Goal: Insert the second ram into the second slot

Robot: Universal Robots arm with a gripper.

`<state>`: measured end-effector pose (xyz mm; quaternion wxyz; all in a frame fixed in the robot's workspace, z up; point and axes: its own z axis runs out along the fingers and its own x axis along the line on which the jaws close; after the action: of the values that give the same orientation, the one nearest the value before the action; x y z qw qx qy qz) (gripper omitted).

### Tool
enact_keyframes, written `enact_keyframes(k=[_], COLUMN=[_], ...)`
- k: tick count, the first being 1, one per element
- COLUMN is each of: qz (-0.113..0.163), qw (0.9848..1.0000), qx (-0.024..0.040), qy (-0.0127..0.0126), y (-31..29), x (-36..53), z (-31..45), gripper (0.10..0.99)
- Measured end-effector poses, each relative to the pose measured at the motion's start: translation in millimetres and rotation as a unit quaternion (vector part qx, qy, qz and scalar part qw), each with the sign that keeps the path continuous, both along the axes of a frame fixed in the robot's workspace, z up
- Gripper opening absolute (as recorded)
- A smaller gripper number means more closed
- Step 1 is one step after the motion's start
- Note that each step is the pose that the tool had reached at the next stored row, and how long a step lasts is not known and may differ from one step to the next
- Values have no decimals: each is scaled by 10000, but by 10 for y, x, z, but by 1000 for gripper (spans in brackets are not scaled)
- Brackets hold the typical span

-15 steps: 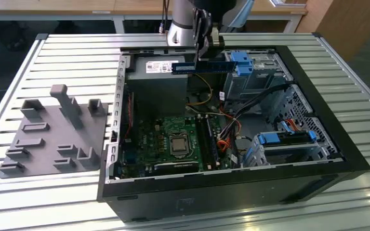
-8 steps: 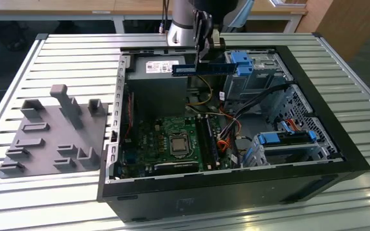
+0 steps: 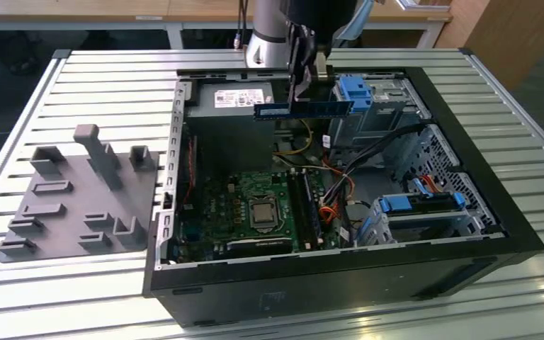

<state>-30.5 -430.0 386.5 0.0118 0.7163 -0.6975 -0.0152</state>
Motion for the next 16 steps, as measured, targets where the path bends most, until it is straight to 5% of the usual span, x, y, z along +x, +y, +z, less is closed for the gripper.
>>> enact_keyframes(k=[7, 16], qz=[-472, -1203], qw=[9989, 9927], qx=[-10, -48], qy=[1, -1], y=[-7, -7], x=[0, 0], z=[-18, -34], gripper=[133, 133])
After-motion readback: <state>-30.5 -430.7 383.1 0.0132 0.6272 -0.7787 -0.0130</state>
